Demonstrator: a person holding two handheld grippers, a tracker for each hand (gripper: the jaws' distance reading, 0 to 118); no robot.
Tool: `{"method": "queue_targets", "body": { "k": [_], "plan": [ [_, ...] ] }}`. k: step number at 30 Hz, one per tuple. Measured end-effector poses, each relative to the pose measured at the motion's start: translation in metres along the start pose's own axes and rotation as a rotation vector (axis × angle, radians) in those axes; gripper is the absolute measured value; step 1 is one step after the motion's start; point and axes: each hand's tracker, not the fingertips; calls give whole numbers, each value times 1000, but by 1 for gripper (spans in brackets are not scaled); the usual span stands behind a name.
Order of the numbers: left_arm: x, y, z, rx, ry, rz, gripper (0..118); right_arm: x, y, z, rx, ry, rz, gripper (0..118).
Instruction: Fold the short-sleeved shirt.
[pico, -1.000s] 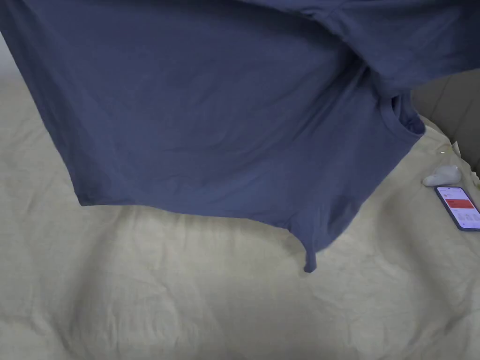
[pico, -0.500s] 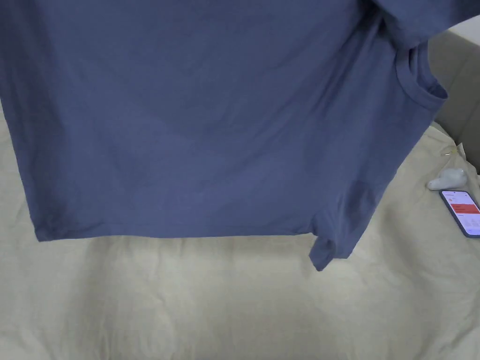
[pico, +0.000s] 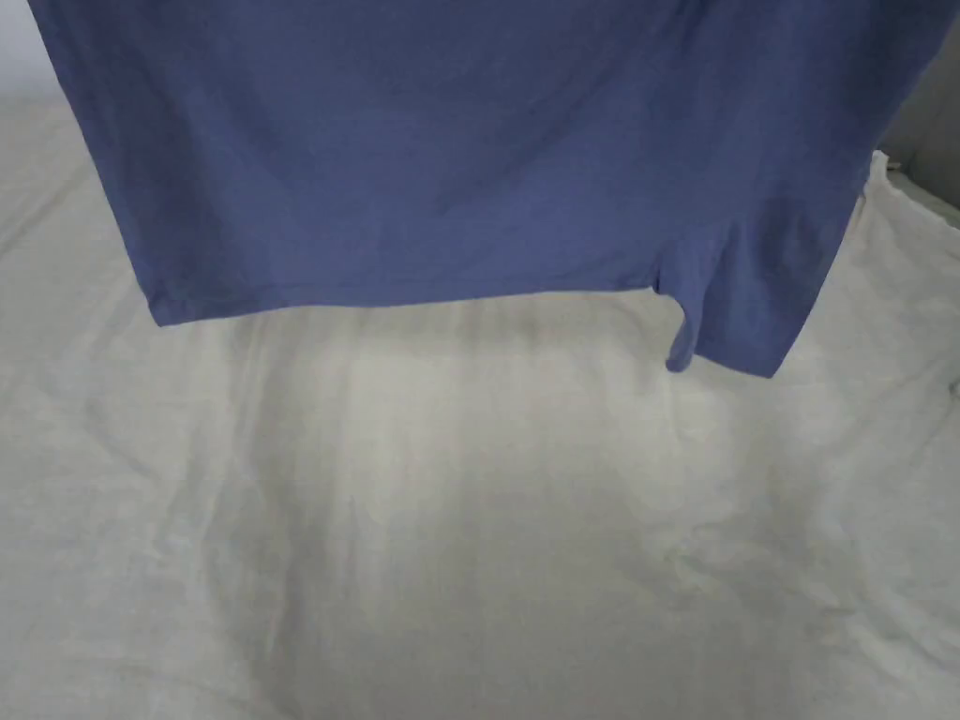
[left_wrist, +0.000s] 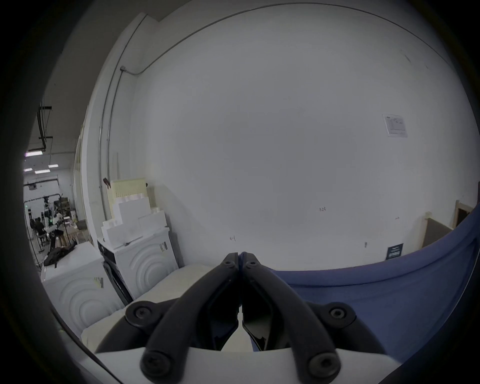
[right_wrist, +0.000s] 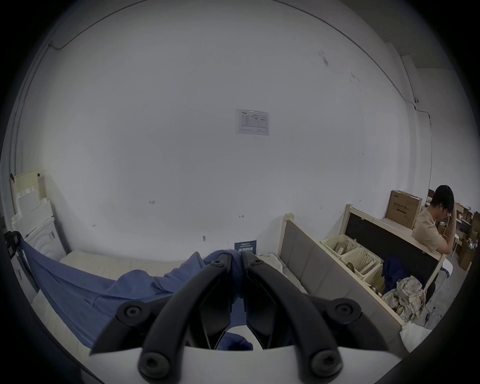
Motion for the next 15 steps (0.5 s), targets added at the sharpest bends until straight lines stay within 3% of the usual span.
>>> {"method": "queue_targets", "body": {
  "k": [9, 15],
  "plan": [
    [64, -47, -79, 87, 14, -6, 0, -20, -42, -86, 114, -90, 10, 6],
    [99, -118, -115, -23, -4, -26, 0, -21, -106, -140, 9, -81, 21, 6]
  ]
}}
